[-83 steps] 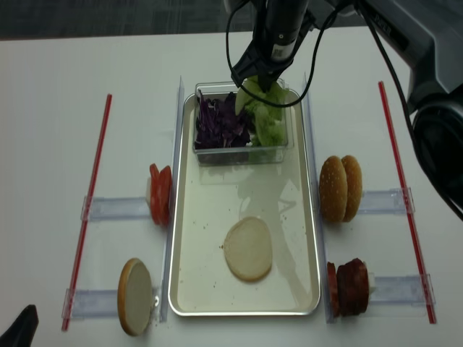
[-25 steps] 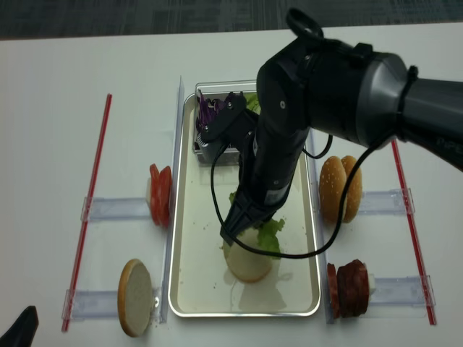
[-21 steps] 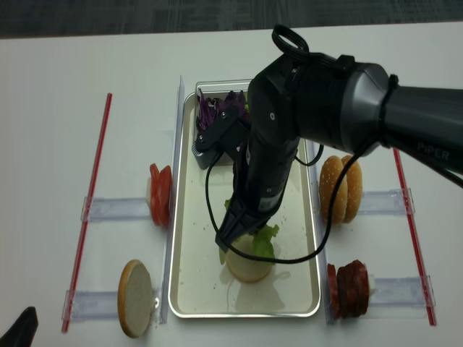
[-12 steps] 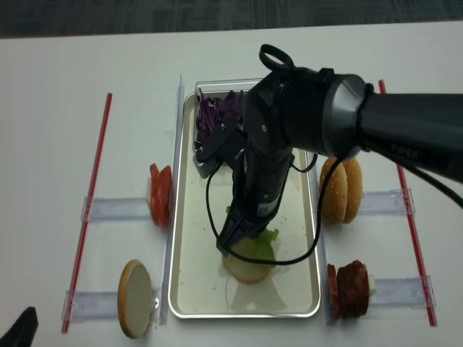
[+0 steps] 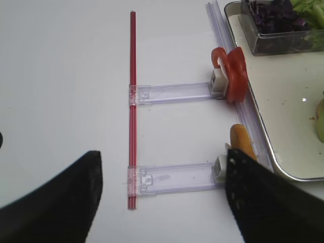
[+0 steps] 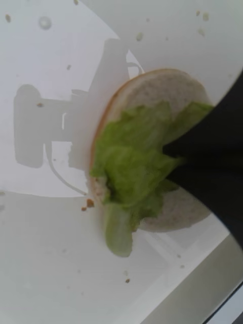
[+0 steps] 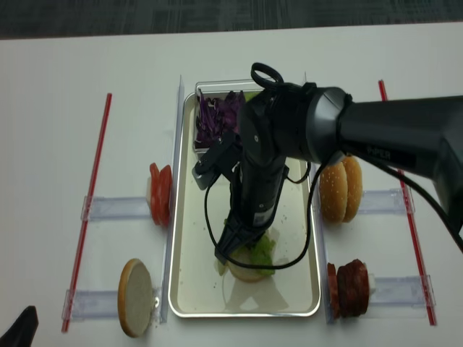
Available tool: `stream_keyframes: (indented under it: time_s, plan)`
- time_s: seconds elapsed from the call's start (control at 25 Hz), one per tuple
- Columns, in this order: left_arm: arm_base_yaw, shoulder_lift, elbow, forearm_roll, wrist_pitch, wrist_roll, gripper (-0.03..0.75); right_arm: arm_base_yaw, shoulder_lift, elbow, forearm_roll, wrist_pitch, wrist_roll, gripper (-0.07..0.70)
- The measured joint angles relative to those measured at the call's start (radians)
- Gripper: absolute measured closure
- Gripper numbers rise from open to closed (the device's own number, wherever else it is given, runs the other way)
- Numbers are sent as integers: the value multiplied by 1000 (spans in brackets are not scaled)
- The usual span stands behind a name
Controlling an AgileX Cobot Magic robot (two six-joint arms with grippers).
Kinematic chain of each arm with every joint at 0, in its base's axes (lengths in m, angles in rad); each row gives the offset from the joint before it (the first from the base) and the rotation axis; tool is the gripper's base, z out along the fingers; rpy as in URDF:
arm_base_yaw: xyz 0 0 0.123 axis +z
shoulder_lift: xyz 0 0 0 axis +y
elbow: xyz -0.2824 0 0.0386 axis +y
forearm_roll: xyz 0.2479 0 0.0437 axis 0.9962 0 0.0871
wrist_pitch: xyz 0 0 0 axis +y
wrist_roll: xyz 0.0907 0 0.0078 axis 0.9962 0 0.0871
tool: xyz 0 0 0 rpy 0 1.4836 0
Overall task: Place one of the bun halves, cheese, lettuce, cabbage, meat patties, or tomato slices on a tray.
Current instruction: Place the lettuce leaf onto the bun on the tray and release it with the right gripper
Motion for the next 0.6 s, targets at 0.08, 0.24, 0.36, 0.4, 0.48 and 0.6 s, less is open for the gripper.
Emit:
stream_keyframes:
  time_s: [0.08, 0.24, 0.36, 0.4, 0.48, 0.6]
  plan:
    - [0, 0, 0, 0, 0, 0, 244, 0, 1, 0, 1, -4, -3, 575]
    - [0, 0, 0, 0, 0, 0, 244, 0, 1, 0, 2, -5, -7, 575]
    - [0, 0, 0, 0, 0, 0, 244, 0, 1, 0, 2, -5, -7, 571]
    - [0, 0, 0, 0, 0, 0, 244, 0, 1, 0, 2, -3, -7, 558]
    - [0, 0, 0, 0, 0, 0, 244, 0, 1, 0, 2, 4, -7, 504]
    - [0, 0, 0, 0, 0, 0, 244, 0, 1, 0, 2, 10, -7, 347]
